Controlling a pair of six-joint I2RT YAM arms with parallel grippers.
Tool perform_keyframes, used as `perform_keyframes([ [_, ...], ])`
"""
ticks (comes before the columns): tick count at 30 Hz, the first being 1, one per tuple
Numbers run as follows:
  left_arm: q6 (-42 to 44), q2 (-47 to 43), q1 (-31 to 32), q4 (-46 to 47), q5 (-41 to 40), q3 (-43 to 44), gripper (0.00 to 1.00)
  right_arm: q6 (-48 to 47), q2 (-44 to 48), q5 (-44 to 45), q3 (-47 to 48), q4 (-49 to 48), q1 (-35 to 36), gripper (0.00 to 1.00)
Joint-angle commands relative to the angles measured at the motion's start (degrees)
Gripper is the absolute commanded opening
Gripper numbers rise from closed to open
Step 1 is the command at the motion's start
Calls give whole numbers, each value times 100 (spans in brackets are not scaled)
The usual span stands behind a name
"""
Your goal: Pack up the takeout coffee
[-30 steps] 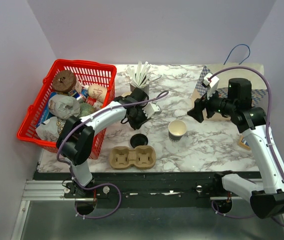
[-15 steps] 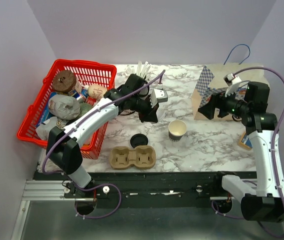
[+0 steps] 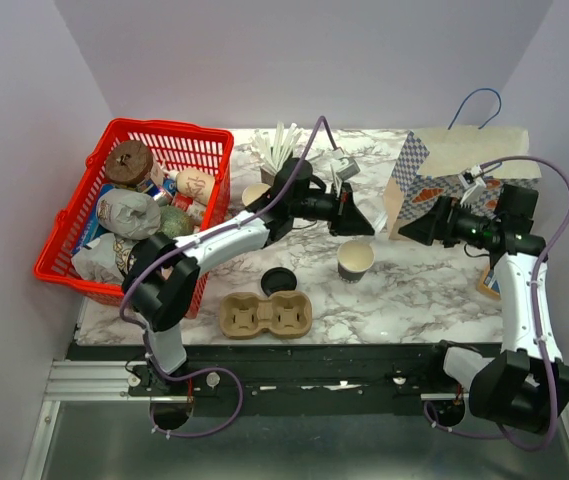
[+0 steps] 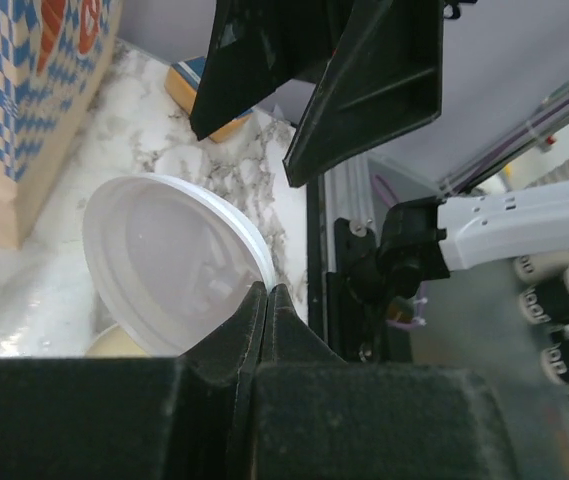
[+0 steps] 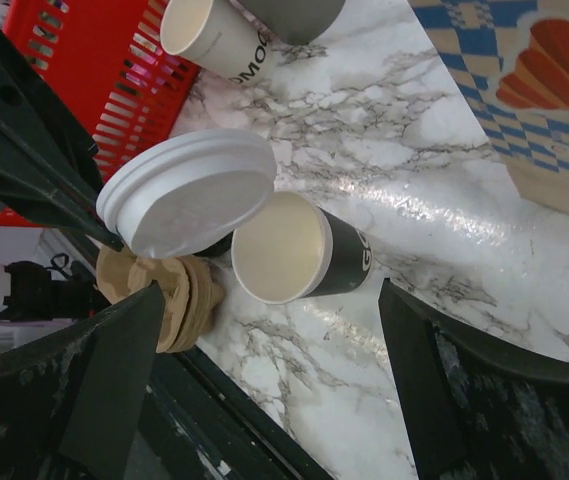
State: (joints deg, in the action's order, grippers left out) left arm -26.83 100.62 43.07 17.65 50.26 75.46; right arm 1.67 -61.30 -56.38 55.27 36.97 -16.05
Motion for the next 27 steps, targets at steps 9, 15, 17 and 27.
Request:
perform_keyframes([
  [9, -2379, 740, 9, 2691, 204, -655, 0, 694, -207, -146, -1422, -1816, -73, 100],
  [15, -2608, 880, -88, 2770, 63, -892, 0, 808, -242, 171, -1642, -2203, 339, 100],
  [17, -2695, 907, -106, 2849, 63, -972, 0, 939, -277, 382, -1685, -2351, 471, 99],
  [27, -3214, 1109, -202, 3429, 37, -1297, 0, 1292, -497, 830, -1774, -2713, 902, 99],
])
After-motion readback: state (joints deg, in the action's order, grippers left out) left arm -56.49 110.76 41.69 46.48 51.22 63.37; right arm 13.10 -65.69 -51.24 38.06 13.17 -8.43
